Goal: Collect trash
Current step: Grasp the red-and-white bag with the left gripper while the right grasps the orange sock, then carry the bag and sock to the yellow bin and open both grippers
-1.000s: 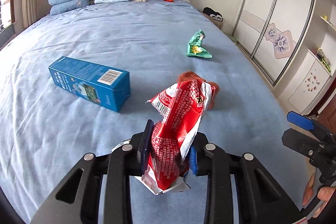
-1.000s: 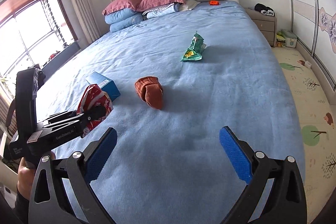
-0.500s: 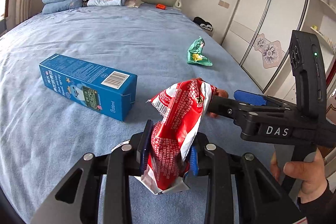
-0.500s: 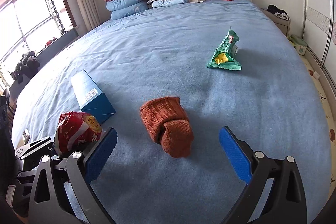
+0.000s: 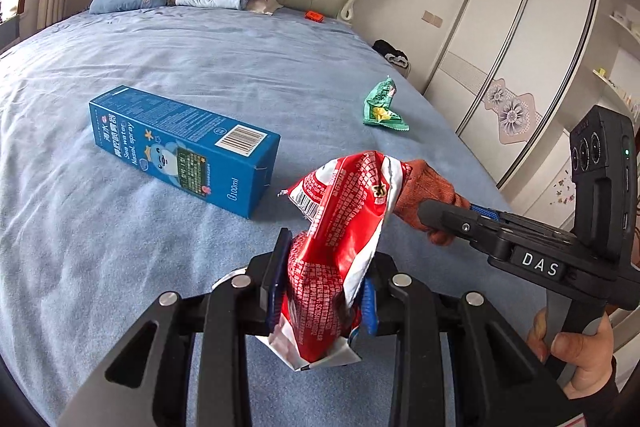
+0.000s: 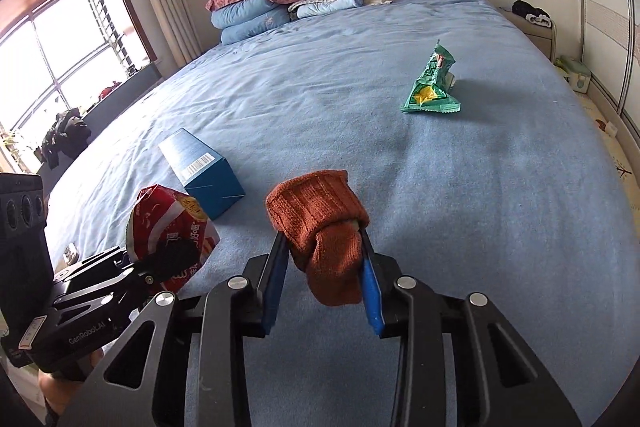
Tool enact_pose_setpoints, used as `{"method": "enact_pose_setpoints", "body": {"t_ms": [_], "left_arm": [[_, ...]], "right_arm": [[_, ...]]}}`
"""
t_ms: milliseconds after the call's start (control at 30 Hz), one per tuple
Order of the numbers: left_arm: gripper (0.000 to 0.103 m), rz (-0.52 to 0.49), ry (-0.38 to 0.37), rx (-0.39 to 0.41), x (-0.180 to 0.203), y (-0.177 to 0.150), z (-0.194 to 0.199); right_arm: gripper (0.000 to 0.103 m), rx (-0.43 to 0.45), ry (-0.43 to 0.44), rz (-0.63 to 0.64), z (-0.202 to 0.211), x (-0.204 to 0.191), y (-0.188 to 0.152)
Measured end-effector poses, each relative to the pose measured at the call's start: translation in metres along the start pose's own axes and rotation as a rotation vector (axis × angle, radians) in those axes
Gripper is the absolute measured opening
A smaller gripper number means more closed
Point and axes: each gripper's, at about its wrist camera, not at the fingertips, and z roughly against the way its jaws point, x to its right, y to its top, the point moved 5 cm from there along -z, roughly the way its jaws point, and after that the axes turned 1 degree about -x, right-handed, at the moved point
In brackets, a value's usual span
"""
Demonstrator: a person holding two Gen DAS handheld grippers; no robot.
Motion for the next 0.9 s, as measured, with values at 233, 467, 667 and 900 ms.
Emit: {"method": "enact_pose_setpoints", "body": {"t_ms": [233,467,667,900], "left_arm": [[0.031,-0.019,-0.038,-0.012,0.026,-0.016,0.012],[0.031,-0.083,-0.095,-0.046,0.078,-0.044,0.029],[0.031,-0.169,-0.213,-0.106,0.156,-0.078,0.043],[0.031,-0.323,-0.381,-0.200,0.281,-0.125,0.041]], "right_arm": [[0.033,0.032,0.009,-0.044,0.055,0.006,-0.034],[0.034,0.116,-0.022,-0.114,0.127,0.034,-0.081],[0.036,0.176,-0.032,-0.225,0.194,0.074,-0.138],[0.036,0.248,-0.149,-0.327,0.277,0.141,-0.197]]}}
